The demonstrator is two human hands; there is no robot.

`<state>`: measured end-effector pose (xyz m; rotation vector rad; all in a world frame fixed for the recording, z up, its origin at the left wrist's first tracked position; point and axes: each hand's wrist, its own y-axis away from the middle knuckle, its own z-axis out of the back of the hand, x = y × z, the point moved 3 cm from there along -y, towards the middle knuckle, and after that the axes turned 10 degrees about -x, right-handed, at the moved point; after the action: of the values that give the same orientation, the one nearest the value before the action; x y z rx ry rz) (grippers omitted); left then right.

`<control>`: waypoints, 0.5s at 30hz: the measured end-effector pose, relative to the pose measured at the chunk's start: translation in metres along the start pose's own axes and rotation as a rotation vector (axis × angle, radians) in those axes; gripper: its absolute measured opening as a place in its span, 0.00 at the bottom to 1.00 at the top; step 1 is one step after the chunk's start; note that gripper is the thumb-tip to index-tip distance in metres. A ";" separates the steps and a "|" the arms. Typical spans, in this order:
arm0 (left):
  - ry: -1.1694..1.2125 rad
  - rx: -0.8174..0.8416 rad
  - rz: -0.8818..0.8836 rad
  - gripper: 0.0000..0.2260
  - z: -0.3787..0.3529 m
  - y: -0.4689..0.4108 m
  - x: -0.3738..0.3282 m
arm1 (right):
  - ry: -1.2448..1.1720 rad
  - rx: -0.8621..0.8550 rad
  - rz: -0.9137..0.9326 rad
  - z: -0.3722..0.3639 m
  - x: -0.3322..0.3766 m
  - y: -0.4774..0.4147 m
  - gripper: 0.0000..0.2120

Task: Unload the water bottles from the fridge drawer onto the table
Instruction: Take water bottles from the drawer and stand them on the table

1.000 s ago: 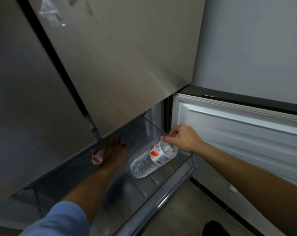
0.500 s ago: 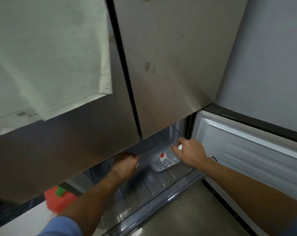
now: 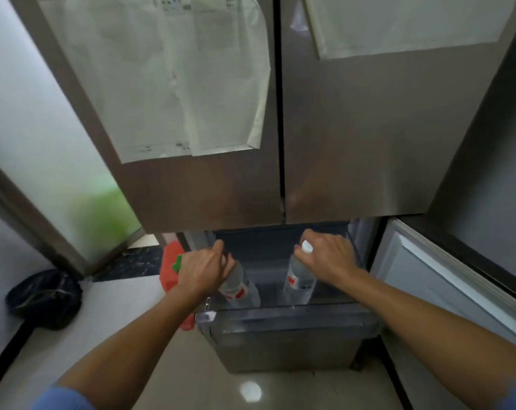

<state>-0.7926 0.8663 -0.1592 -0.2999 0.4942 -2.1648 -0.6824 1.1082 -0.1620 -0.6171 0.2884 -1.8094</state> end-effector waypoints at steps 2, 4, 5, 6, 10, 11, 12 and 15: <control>-0.011 -0.048 0.092 0.12 0.031 0.014 0.003 | -0.066 -0.024 0.049 0.013 0.019 -0.005 0.13; -0.014 -0.140 0.168 0.12 0.063 0.033 0.013 | -0.153 -0.047 0.102 0.025 0.042 -0.009 0.12; -0.018 -0.188 0.207 0.11 0.078 0.046 0.021 | -0.191 -0.053 0.138 0.029 0.056 -0.011 0.11; -0.022 -0.212 0.262 0.12 0.094 0.059 0.031 | -0.224 -0.056 0.178 0.032 0.071 -0.011 0.11; -0.048 -0.275 0.476 0.13 0.155 0.122 0.072 | -0.337 -0.068 0.347 0.042 0.144 0.001 0.12; -0.073 -0.284 0.504 0.12 0.169 0.141 0.081 | -0.360 -0.064 0.375 0.043 0.163 0.007 0.12; -0.108 -0.281 0.528 0.12 0.181 0.162 0.090 | -0.379 -0.055 0.400 0.045 0.182 0.015 0.13; -0.187 -0.236 0.617 0.12 0.214 0.238 0.115 | -0.435 0.017 0.490 0.044 0.247 0.049 0.12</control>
<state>-0.6097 0.5933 -0.0714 -0.4129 0.6388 -1.4676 -0.6720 0.8648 -0.0841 -0.8272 0.1129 -1.1742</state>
